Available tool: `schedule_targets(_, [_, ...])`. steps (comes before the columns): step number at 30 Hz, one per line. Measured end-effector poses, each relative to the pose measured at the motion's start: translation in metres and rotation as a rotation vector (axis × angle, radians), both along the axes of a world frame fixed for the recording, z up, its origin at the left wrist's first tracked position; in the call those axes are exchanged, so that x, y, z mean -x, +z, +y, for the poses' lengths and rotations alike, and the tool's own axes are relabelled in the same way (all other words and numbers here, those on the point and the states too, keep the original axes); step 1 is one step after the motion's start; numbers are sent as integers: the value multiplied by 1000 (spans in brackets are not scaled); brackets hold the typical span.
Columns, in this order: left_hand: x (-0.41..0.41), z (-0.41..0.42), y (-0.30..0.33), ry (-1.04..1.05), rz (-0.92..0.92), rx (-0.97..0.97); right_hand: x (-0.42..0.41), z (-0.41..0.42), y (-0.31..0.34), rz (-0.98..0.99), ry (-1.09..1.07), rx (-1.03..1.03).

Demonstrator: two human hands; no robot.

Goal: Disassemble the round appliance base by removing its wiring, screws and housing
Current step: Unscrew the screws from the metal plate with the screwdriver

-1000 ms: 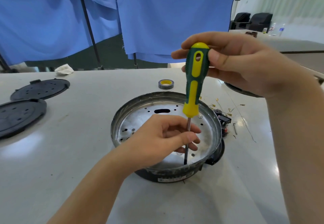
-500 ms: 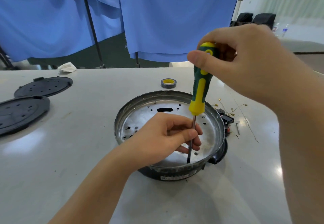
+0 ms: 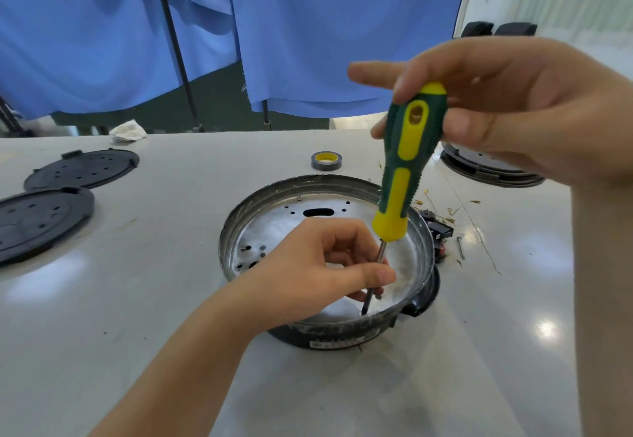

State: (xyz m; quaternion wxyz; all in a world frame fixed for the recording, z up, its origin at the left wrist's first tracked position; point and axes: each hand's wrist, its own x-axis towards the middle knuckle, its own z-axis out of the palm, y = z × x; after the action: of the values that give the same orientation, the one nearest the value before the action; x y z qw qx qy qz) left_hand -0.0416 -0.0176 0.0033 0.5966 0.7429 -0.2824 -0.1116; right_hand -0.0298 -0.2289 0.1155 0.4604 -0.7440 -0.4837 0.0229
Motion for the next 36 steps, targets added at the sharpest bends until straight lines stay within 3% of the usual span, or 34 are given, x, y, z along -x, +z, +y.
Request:
schedule_targets(2, [0, 0, 0, 10, -21, -12, -1, 0, 0, 111, 18, -19])
schedule_targets(4, [0, -1, -1, 29, -31, -20, -2, 4, 0, 137, -122, -21])
schedule_targets(7, [-1, -2, 0, 42, -27, -27, -1, 21, -2, -141, -495, 95])
schedule_targets(10, [0, -2, 0, 42, -19, -31, -3, 33, -7, -395, -715, 197])
schedule_targets(26, [-1, 2, 1, -33, 133, 2, -14, 14, -9, 134, -127, -112])
schedule_targets(31, [-2, 3, 2, 24, 125, -11, -20, 20, -15, 214, -200, -147])
schedule_targets(36, [-3, 2, 1, 90, 135, 4, -19, 36, -16, 6, -514, -37])
